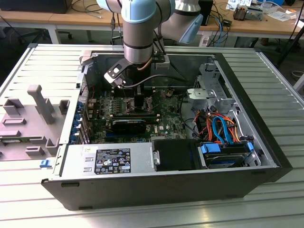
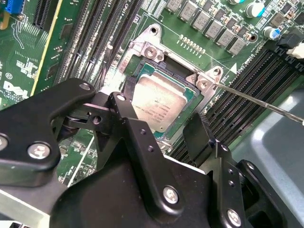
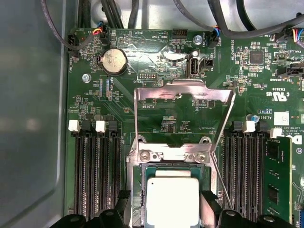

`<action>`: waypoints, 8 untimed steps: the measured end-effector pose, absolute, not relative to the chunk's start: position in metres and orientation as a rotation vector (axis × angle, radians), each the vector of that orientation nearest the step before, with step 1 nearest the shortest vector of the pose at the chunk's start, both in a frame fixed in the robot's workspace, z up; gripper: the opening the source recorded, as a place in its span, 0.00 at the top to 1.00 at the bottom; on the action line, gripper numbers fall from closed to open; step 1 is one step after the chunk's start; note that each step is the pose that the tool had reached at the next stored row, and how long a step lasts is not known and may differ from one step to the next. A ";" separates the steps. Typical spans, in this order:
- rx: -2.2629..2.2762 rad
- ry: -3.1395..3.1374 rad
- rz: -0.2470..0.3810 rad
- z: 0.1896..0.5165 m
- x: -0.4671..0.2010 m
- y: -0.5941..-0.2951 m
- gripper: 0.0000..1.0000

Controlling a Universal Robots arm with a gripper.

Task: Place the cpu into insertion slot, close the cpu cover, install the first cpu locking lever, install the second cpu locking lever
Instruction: 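Place the cpu into insertion slot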

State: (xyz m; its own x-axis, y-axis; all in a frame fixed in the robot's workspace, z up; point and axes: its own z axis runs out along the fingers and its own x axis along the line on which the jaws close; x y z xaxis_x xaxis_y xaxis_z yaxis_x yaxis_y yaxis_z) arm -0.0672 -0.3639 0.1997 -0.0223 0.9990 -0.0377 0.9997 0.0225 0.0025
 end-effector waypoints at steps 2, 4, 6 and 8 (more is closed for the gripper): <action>2.176 2.225 -0.038 0.200 -0.067 -0.364 0.33; 2.176 2.225 -0.039 0.201 -0.067 -0.364 0.33; 2.176 2.225 -0.038 0.205 -0.067 -0.364 0.33; 2.176 2.225 -0.039 0.210 -0.067 -0.364 0.33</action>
